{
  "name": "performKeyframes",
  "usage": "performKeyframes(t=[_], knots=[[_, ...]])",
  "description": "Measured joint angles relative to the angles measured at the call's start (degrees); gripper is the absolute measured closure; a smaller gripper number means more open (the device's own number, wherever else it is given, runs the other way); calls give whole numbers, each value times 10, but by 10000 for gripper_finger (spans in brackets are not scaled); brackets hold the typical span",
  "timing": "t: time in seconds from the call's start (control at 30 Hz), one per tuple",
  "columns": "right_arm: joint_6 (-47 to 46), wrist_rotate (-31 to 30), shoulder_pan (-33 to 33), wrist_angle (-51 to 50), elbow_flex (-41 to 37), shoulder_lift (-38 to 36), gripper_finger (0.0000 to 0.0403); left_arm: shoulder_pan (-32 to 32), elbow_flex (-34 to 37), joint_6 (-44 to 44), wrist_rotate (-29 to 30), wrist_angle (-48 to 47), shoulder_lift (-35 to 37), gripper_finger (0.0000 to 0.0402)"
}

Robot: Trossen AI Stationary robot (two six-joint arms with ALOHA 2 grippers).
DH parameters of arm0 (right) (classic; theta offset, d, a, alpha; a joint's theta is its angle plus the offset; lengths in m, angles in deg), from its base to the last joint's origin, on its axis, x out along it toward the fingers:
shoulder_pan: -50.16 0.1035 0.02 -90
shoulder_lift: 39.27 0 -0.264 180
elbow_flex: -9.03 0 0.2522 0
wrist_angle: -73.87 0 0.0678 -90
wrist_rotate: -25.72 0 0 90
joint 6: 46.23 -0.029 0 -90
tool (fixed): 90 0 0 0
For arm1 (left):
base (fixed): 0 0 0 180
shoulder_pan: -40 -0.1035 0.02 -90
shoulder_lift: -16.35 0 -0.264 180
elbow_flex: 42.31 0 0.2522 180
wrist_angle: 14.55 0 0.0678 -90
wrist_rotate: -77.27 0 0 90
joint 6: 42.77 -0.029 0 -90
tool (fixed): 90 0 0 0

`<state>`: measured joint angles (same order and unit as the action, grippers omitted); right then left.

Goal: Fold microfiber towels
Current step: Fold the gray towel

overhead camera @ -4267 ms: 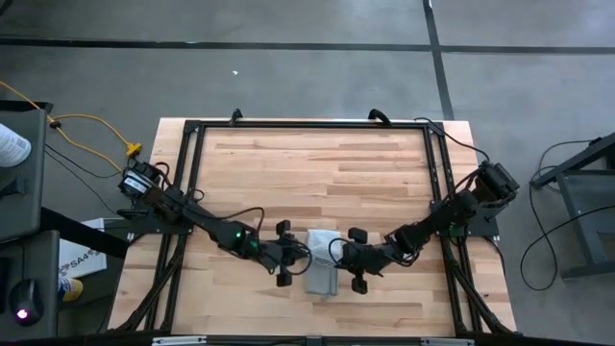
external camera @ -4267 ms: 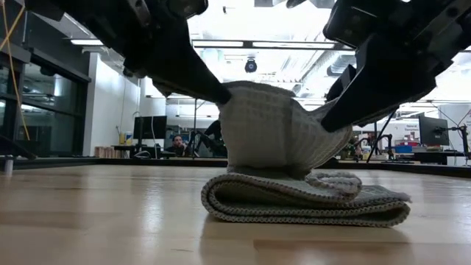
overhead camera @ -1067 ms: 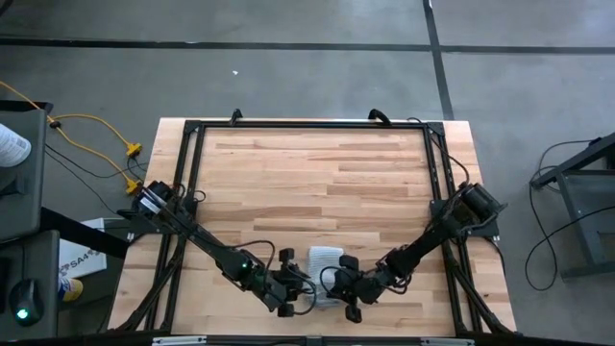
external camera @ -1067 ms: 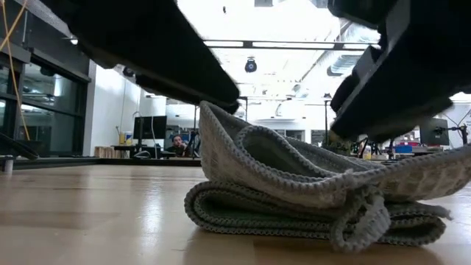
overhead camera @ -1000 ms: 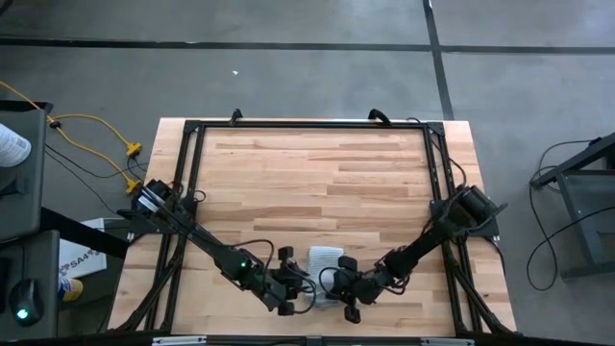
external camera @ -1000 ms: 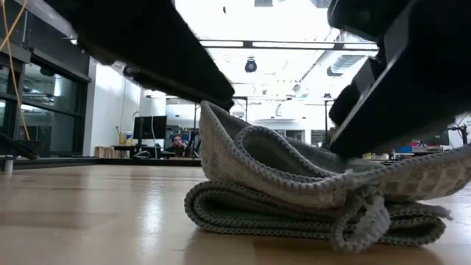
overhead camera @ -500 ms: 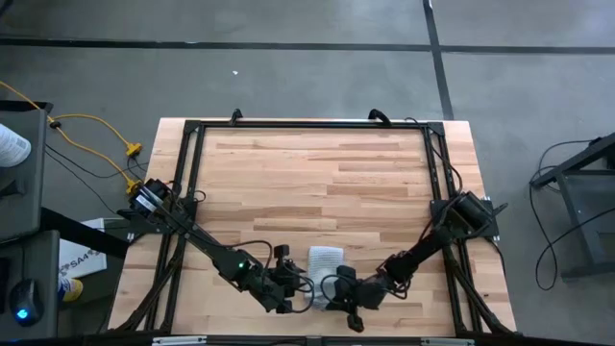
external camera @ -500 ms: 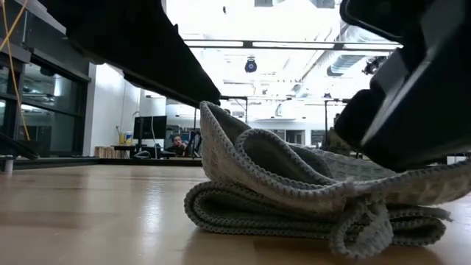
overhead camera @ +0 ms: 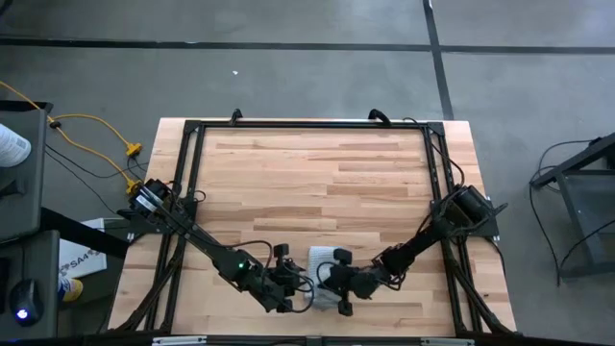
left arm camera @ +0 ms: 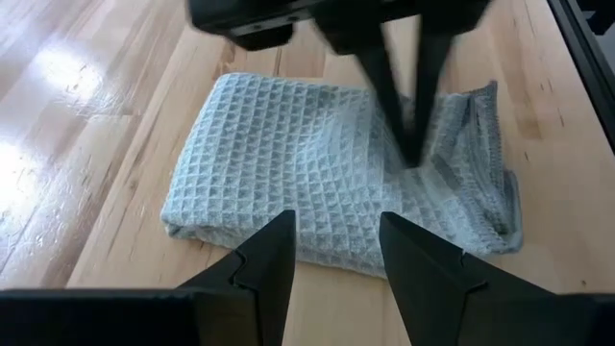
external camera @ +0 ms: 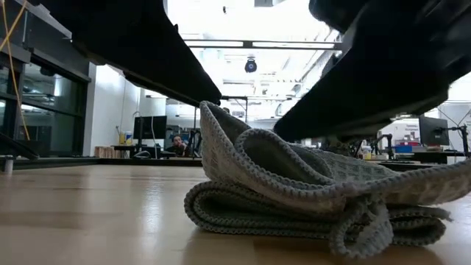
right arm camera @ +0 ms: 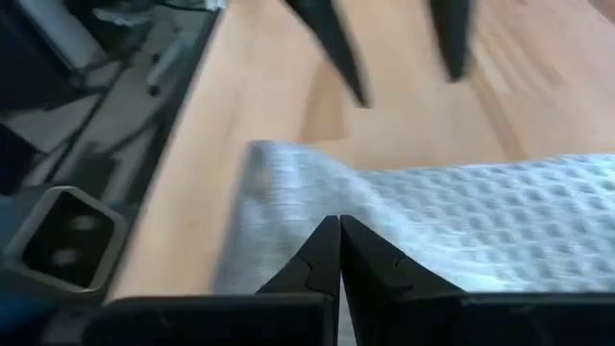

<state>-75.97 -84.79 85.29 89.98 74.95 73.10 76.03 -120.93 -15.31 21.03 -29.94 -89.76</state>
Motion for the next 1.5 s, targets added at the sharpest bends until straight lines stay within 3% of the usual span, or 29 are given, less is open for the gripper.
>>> performKeyframes(t=[0.23, 0.67, 1.2, 1.5], knots=[[-18, 40, -11, -17, 0, 4, 401, 0, 0, 0, 0, -3, 0, 249], [11, 27, 9, -10, 9, 0, 400, 0, 0, 4, 0, -3, 0, 249], [12, 39, 9, -26, 9, 0, 288, 0, 0, 5, -1, -3, 0, 249], [10, 35, 9, -27, 9, 0, 292, 0, 0, 5, -3, -3, 0, 249]])
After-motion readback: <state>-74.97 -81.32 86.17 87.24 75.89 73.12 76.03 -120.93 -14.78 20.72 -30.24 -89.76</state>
